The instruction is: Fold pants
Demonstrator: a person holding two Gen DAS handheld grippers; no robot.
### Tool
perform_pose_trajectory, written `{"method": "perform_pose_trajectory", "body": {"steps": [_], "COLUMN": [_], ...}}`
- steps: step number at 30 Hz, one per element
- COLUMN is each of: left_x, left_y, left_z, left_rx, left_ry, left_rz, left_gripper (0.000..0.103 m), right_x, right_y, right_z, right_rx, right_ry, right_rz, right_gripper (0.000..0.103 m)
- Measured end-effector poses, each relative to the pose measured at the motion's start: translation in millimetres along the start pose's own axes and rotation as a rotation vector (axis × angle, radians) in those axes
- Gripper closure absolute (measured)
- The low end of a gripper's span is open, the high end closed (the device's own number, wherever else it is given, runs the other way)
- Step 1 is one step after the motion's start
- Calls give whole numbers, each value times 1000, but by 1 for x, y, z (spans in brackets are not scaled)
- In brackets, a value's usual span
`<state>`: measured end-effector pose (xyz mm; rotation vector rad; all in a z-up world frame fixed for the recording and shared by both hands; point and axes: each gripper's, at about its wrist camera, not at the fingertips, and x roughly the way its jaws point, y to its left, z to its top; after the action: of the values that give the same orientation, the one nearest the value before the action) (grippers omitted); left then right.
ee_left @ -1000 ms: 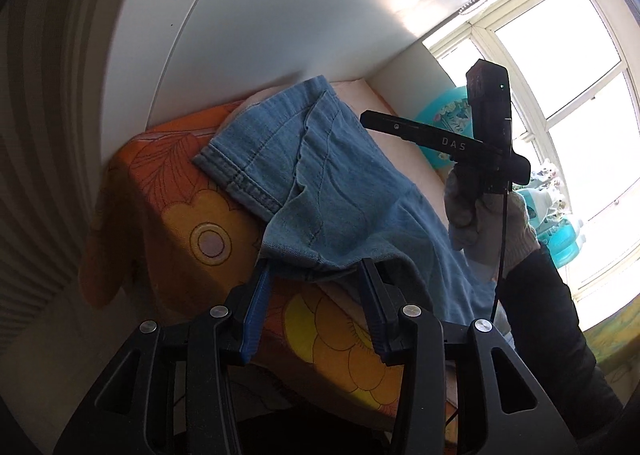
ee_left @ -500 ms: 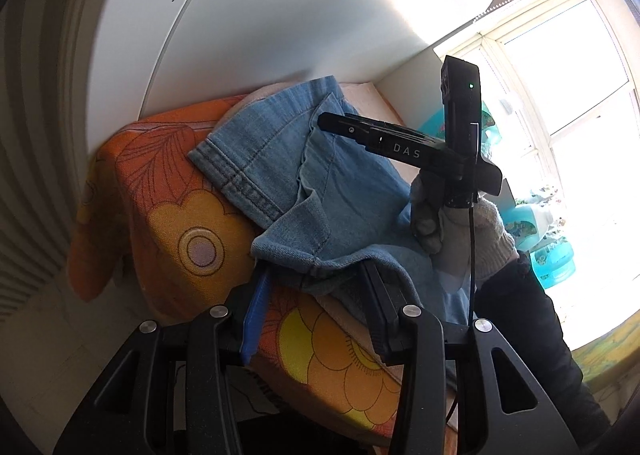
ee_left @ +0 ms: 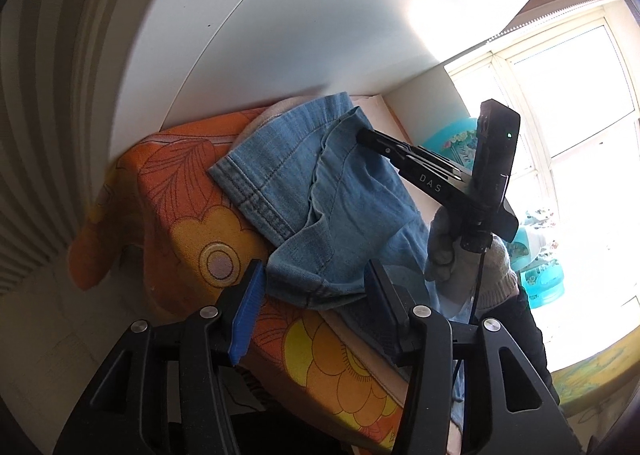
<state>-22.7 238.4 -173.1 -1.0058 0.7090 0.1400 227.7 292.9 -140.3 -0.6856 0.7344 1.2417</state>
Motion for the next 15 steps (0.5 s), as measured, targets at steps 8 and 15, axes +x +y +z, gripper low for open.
{"method": "perform_pose_trajectory", "body": {"steps": [8,15], "left_x": [9,-10], "left_y": [-6,-24], "left_z": [-2,1], "left_rx": [35,136], "left_ry": [-42,-139], "left_rz": [54,61], "left_gripper": [87,96], "right_x": [-51,-81], "right_y": [18,7], "right_z": [-2,8], "right_rx": [-2,1], "right_ry": [-110,-186], "right_rz": [-37,-106], "right_gripper": [96,97]}}
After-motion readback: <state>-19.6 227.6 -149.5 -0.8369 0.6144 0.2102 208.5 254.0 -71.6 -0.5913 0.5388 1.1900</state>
